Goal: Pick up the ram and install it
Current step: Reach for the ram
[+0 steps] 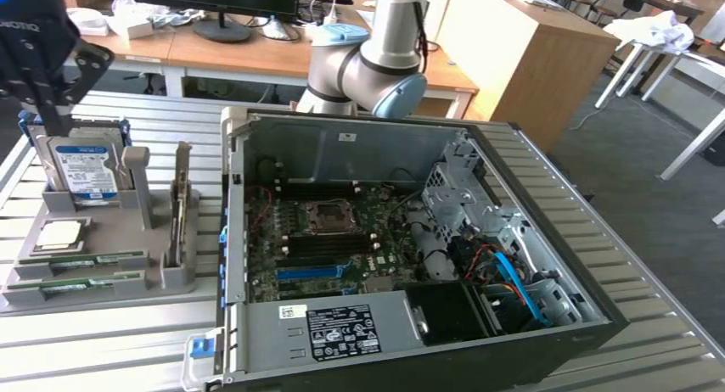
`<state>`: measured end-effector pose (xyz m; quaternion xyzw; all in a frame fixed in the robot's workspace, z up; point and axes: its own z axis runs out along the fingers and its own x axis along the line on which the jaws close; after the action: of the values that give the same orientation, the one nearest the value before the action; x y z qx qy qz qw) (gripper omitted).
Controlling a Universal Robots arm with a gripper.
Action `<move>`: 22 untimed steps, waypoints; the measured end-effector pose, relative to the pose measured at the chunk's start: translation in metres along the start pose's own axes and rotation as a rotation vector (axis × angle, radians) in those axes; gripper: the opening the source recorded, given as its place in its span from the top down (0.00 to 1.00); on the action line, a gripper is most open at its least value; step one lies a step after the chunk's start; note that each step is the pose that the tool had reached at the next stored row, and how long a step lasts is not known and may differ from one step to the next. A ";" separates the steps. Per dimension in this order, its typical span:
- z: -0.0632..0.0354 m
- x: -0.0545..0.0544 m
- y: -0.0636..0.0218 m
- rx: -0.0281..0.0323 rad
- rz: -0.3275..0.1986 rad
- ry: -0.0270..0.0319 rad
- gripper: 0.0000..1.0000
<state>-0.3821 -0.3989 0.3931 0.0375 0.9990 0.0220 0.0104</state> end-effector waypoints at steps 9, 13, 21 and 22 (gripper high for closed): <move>-0.0003 0.016 -0.0012 0.0000 0.000 0.0013 0.90; -0.0003 0.016 -0.0012 0.0001 0.000 0.0014 0.90; -0.0004 0.016 -0.0016 0.0001 0.000 0.0014 0.90; -0.0004 0.016 -0.0022 0.0001 0.000 0.0014 0.90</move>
<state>-0.3981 -0.3998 0.3931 0.0375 0.9990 0.0220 0.0097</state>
